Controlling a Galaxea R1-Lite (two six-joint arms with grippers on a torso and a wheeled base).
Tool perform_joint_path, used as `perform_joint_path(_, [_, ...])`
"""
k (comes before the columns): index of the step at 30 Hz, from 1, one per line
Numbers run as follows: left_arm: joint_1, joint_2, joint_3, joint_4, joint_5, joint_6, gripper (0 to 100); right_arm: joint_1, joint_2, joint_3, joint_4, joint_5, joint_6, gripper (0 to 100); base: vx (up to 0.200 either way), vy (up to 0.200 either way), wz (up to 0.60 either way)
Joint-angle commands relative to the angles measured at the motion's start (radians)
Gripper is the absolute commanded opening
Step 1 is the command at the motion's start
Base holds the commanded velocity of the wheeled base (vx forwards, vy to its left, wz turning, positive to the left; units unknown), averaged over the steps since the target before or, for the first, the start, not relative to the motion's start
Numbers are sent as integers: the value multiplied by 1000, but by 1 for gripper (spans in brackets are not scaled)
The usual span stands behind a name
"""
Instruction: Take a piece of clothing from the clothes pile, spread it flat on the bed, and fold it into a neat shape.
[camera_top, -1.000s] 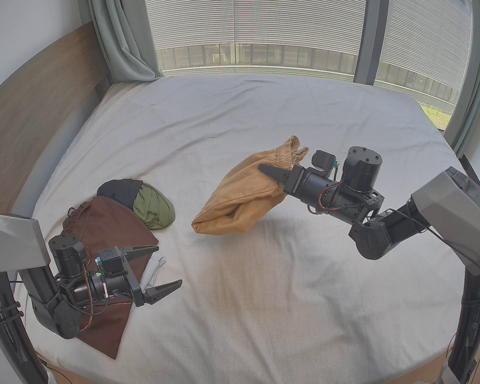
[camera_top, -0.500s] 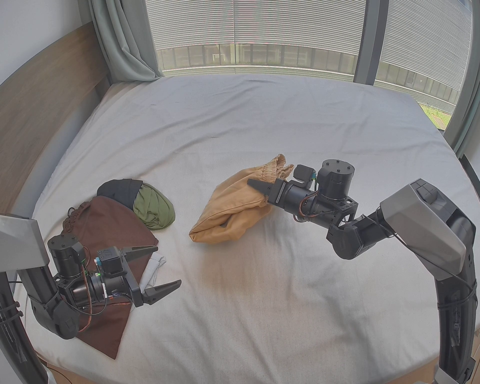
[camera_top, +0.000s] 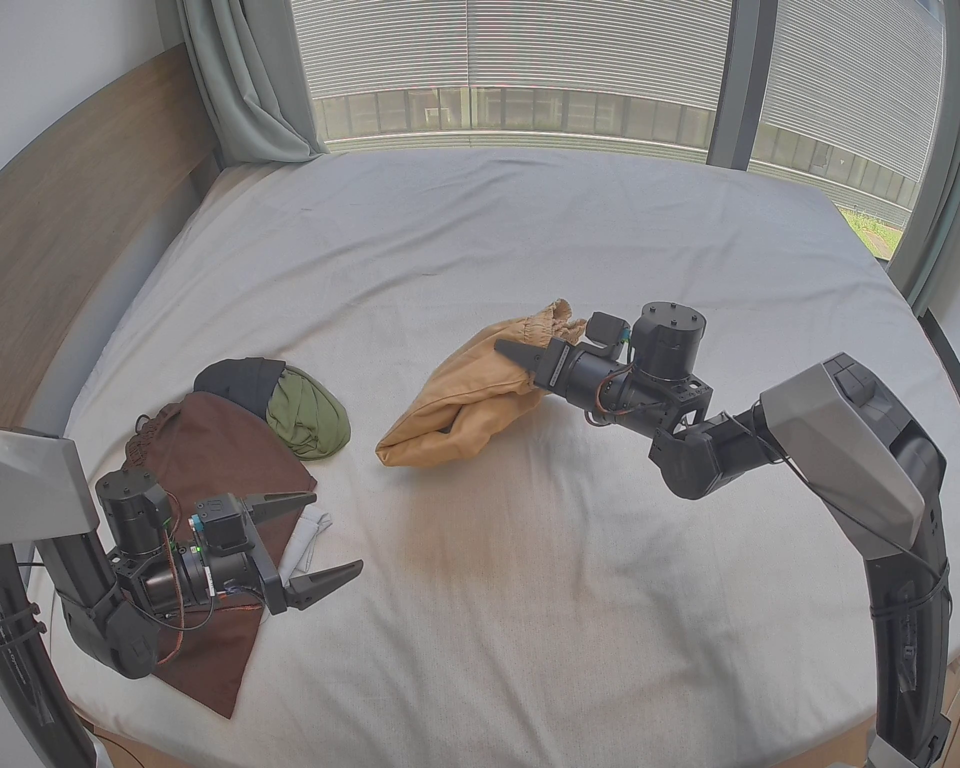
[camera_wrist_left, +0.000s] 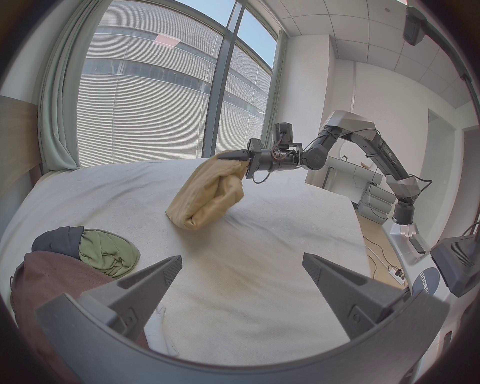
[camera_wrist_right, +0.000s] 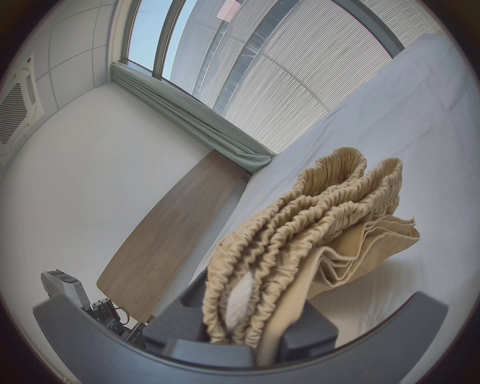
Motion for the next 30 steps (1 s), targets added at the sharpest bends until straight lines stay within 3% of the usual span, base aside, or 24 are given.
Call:
perform_joint_path(1, [1, 1, 0, -1, 0, 0, 100, 8, 8, -76, 28, 0, -2, 0, 0, 0, 0])
perform_joint_path(15, [2, 5, -2, -1, 1, 0, 100, 14, 157, -310, 156, -3, -10, 0, 0, 0, 0])
perform_joint_path(30, [2, -2, 1, -1, 0, 0, 100, -86, 160, -139, 143, -10, -74, 0, 0, 0, 0])
